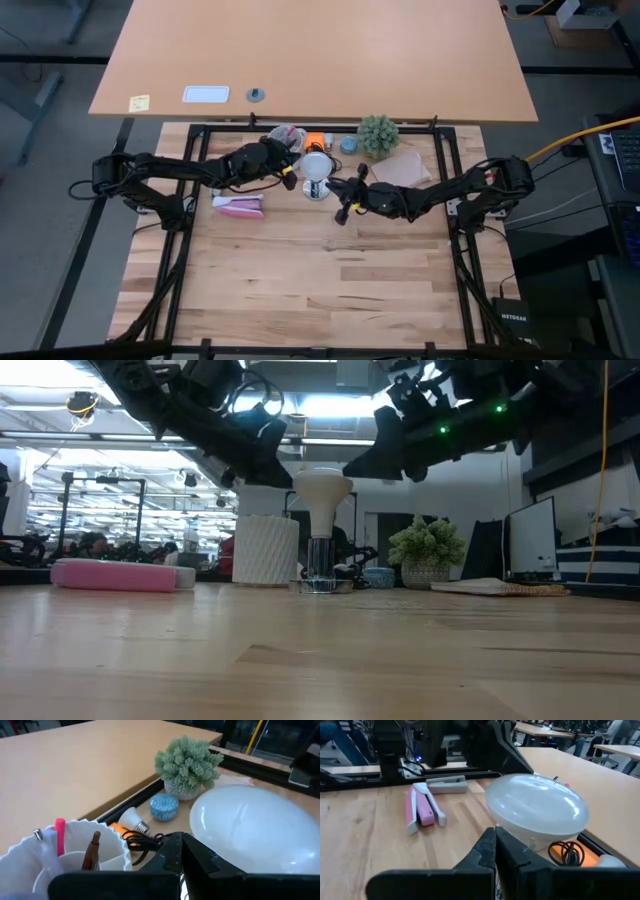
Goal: Screw lightbulb
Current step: Remove the white light bulb from the silver lamp, then return to Home Position
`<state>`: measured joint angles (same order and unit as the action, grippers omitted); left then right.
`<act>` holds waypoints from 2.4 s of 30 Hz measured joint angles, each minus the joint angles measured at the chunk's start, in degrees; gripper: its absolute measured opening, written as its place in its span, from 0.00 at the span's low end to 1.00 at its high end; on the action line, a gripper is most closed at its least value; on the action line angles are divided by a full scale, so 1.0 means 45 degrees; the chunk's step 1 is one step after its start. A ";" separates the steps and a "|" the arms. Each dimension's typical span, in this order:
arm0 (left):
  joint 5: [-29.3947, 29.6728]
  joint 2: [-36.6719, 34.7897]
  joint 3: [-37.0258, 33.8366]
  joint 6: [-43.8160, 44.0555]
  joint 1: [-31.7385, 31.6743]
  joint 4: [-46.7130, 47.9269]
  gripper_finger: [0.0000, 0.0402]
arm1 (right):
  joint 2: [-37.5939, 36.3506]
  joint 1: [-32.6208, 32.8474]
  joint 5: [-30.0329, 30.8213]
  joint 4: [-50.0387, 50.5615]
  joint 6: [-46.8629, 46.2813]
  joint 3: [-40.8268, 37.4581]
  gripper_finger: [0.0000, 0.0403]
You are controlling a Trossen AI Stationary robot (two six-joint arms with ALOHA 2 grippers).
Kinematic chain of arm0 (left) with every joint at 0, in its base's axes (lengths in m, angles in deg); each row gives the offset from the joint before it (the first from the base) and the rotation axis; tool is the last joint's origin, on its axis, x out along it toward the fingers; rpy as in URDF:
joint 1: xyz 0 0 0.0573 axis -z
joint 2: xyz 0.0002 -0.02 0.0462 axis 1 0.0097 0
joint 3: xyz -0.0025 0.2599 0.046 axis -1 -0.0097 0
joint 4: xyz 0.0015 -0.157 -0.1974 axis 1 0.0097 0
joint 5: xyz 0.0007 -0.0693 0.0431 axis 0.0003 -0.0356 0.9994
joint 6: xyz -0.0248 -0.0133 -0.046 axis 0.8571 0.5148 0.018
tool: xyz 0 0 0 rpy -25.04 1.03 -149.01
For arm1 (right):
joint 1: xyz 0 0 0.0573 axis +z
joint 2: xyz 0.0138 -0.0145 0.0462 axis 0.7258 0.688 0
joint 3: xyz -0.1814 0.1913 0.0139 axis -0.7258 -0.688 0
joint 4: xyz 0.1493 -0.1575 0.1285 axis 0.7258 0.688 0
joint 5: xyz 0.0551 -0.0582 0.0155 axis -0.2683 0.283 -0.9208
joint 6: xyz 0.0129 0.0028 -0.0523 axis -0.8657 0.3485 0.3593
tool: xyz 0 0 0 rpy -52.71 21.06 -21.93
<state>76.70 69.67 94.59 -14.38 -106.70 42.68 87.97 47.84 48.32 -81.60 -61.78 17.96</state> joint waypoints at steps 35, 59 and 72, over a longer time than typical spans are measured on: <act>-0.0204 0.0003 -0.0001 0.1268 0.2274 0.0488 0.00 | -0.0005 -0.1942 0.0378 0.0305 -0.0005 0.0010 0.01; 0.0670 0.0004 0.0000 -0.0010 0.2223 -0.1941 0.00 | -0.0008 -0.1964 0.0899 -0.1099 0.0696 0.0010 0.01; -0.4260 -0.0169 0.0005 0.2213 0.4139 -0.0424 0.00 | -0.2288 0.1561 0.0203 0.4373 0.0698 -0.0005 0.01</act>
<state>57.53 68.91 94.61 -4.42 -88.07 40.77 77.68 54.87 49.23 -61.92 -58.64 17.93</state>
